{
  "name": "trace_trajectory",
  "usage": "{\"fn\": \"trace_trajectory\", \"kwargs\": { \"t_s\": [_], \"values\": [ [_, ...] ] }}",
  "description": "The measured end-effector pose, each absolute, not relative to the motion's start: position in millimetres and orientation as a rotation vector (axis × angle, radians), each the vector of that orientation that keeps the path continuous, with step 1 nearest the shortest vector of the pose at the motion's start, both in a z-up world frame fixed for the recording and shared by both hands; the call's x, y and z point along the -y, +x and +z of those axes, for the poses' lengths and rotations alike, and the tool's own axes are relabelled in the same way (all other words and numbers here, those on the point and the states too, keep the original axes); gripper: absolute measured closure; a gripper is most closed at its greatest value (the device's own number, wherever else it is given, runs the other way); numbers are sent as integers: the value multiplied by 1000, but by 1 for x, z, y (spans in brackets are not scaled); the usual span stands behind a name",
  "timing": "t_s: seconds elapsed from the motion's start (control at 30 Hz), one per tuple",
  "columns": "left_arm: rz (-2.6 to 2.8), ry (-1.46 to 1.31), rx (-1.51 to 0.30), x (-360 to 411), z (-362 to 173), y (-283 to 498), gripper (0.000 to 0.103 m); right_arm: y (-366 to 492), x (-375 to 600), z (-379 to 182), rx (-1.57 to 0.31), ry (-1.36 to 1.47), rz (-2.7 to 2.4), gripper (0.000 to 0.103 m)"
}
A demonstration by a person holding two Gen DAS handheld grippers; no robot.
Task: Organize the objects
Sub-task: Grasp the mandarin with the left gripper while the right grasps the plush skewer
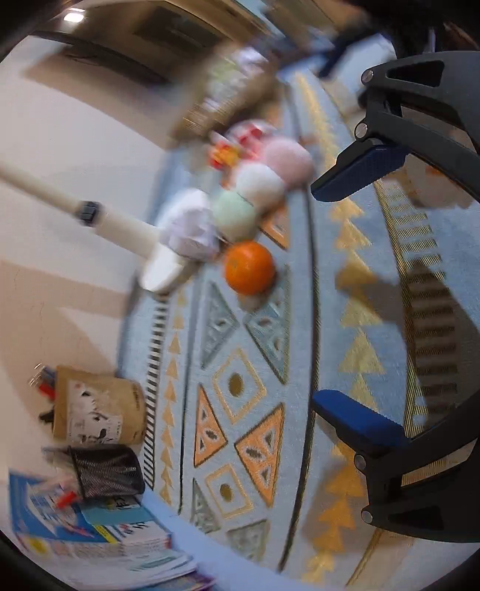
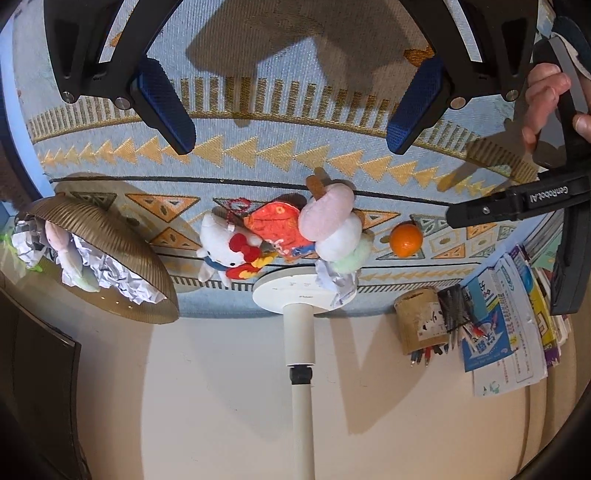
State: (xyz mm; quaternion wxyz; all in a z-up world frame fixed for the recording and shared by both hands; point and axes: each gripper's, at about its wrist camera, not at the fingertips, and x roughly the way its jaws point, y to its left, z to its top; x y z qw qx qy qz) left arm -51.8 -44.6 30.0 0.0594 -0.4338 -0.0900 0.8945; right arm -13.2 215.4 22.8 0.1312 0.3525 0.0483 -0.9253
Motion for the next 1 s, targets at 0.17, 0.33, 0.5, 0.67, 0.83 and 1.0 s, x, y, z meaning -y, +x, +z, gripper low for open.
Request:
{"fn": "trace_trajectory", "kwargs": {
  "t_s": [0.17, 0.33, 0.5, 0.67, 0.83, 1.0],
  "values": [
    [2702, -1265, 163, 32, 45, -81, 2, -22, -209, 37, -152, 1073, -2573, 0],
    [2654, -1245, 177, 22, 31, -115, 18, -52, -176, 41, -392, 1083, -2582, 5],
    [2631, -1210, 256, 25, 23, -116, 35, -85, -155, 17, -524, 1129, -2554, 25],
    [2640, -1236, 225, 20, 22, -116, 67, -100, -149, 1, -501, 1146, -2521, 51],
    [2683, -1143, 200, 19, 34, -103, 68, -77, -141, 8, -550, 1053, -2517, 59],
    [2632, -1174, 207, 9, 47, -79, 68, -43, -169, 23, -389, 1088, -2542, 59]
  ]
}}
